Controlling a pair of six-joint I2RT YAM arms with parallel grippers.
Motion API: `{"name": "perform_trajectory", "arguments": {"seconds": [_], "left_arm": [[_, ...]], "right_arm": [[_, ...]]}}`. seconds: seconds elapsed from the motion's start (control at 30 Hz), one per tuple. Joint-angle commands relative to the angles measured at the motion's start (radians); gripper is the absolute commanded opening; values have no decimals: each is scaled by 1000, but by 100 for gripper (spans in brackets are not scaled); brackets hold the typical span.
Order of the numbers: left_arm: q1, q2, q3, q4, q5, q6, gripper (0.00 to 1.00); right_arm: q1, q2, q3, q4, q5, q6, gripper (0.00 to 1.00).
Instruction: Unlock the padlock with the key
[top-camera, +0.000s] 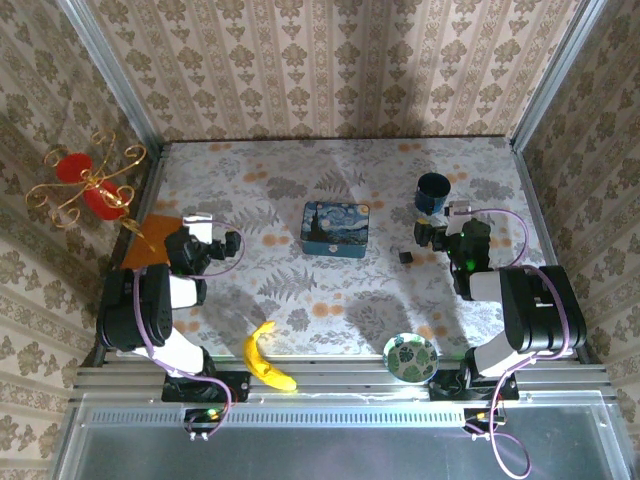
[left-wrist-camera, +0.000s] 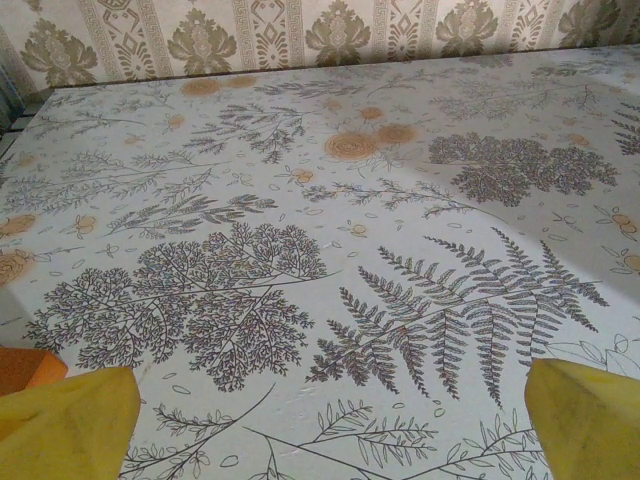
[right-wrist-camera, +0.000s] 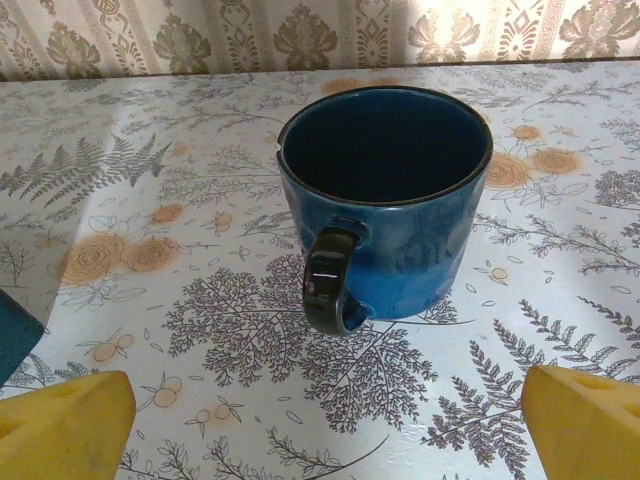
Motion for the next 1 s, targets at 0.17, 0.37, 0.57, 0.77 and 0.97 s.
{"name": "perform_trajectory", "arguments": {"seconds": [0.17, 0.37, 0.57, 0.77, 0.97], "left_arm": [[-7, -13, 3, -6, 18, 24, 100], [-14, -14, 6, -10, 12, 31, 100], [-16, -15, 9, -16, -6, 25, 100], [-19, -15, 9, -16, -10, 27, 100], [-19, -14, 9, -16, -9, 27, 100]], "right_arm": [[-2, -5, -6, -10, -20, -17, 100], [-2, -5, -6, -10, -20, -18, 100], [-2, -6, -6, -10, -20, -18, 100], [-2, -5, -6, -10, -20, -18, 100], [-2, -5, -5, -11, -20, -18, 100]]}}
